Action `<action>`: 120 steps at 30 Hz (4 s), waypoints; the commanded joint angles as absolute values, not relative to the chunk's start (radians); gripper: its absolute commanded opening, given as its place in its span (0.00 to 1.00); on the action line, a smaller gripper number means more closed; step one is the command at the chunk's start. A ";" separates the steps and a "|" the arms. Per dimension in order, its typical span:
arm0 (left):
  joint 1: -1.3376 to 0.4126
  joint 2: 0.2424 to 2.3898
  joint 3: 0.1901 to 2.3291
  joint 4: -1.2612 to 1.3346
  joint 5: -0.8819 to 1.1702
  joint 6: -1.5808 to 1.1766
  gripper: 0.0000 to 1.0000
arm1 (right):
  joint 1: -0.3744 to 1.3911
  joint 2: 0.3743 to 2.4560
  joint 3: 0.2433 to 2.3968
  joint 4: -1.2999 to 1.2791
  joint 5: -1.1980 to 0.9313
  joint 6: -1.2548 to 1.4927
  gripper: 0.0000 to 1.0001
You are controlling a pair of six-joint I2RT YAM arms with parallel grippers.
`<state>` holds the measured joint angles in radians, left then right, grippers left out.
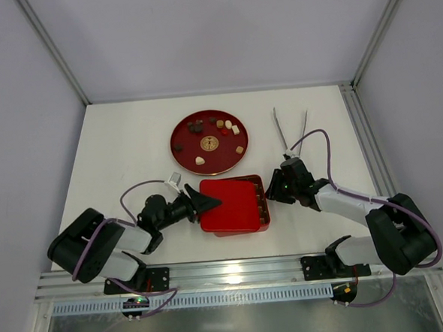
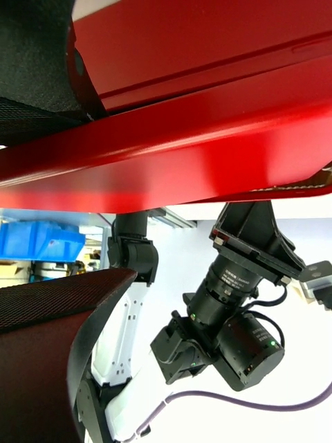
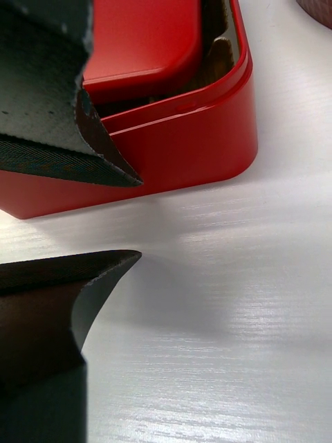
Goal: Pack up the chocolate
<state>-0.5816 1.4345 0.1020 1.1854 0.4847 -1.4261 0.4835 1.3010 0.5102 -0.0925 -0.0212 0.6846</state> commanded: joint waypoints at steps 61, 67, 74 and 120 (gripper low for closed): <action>-0.328 0.956 0.287 0.215 0.686 -1.031 0.59 | 0.511 1.368 0.480 0.044 -0.020 0.704 0.43; -0.299 0.927 0.282 0.157 0.669 -1.008 0.59 | 0.515 1.377 0.482 0.051 -0.021 0.707 0.44; -0.281 0.897 0.275 0.097 0.640 -0.988 0.58 | 0.518 1.379 0.483 0.052 -0.020 0.704 0.44; -0.325 0.879 0.285 -0.051 0.450 -1.031 0.50 | 0.586 1.396 0.525 0.018 -0.005 0.726 0.43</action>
